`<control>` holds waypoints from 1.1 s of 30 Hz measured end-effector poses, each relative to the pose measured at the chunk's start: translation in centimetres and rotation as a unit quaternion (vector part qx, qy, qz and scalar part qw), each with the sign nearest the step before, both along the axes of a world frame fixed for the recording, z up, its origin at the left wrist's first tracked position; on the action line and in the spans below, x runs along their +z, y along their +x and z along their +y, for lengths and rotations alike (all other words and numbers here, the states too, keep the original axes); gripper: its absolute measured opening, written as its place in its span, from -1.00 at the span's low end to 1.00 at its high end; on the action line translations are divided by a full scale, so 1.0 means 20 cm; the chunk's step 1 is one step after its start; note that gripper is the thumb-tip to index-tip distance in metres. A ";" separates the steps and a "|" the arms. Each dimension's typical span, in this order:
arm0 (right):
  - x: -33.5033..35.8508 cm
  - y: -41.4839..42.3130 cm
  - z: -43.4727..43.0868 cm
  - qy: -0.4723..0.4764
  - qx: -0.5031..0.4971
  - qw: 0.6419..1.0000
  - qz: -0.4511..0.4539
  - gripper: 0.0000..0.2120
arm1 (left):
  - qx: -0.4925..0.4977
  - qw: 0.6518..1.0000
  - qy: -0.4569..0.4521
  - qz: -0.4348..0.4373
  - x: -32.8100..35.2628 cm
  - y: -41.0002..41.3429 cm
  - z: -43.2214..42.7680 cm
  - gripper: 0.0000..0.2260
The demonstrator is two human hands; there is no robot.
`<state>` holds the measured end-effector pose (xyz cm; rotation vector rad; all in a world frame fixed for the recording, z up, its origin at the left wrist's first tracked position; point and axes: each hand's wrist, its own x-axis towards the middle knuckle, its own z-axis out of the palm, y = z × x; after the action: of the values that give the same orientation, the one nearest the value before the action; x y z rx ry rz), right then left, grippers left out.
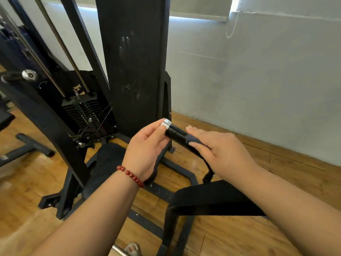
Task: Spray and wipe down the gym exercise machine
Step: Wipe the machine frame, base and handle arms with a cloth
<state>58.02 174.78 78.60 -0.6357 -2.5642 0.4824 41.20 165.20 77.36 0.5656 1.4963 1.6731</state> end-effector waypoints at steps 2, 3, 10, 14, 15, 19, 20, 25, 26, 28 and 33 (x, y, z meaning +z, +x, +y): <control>0.01 -0.19 -0.05 0.064 -0.012 0.997 0.038 -0.64 | -0.042 0.999 -0.001 -0.009 0.01 -0.05 -0.01 -0.74; 0.02 -0.27 -0.06 0.092 -0.021 0.994 0.051 -0.65 | -0.065 0.998 0.000 -0.014 0.01 -0.08 -0.02 -0.73; -0.04 -0.23 -0.14 0.172 -0.053 0.980 -0.087 -0.38 | -0.174 0.984 0.002 -0.026 0.01 -0.23 -0.04 -0.73; -0.03 -0.36 -0.16 0.182 -0.090 0.979 -0.036 -0.52 | -0.194 0.978 0.006 -0.071 0.00 -0.27 -0.04 -0.74; -0.02 -0.42 -0.17 0.182 -0.088 0.979 -0.016 -0.57 | -0.200 0.975 0.011 -0.094 0.00 -0.28 -0.04 -0.74; -0.03 -0.53 -0.18 0.219 -0.077 0.972 -0.032 -0.56 | -0.213 0.961 0.014 -0.175 0.02 -0.35 -0.04 -0.72; -0.04 -0.51 -0.19 0.231 -0.080 0.969 -0.040 -0.58 | -0.226 0.960 0.011 -0.165 0.02 -0.37 -0.05 -0.73; 0.03 -0.40 -0.34 0.016 -0.189 0.979 0.070 -0.64 | -0.281 0.958 0.012 -0.060 0.04 -0.45 -0.10 -0.71; 0.07 -0.42 -0.36 -0.095 -0.205 0.965 0.134 -0.67 | -0.288 0.957 0.020 -0.039 0.05 -0.45 -0.10 -0.69; 0.14 -0.51 -0.40 -0.285 -0.189 0.904 0.256 -0.76 | -0.294 0.954 0.047 -0.020 0.07 -0.46 -0.12 -0.62; 0.22 -0.70 -0.46 -0.487 -0.185 0.761 0.387 -0.81 | -0.291 0.947 0.111 -0.079 0.17 -0.49 -0.13 -0.66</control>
<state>44.12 165.52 83.08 -0.9640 -1.2159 1.5644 31.41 162.50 80.69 0.8751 0.9068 1.3789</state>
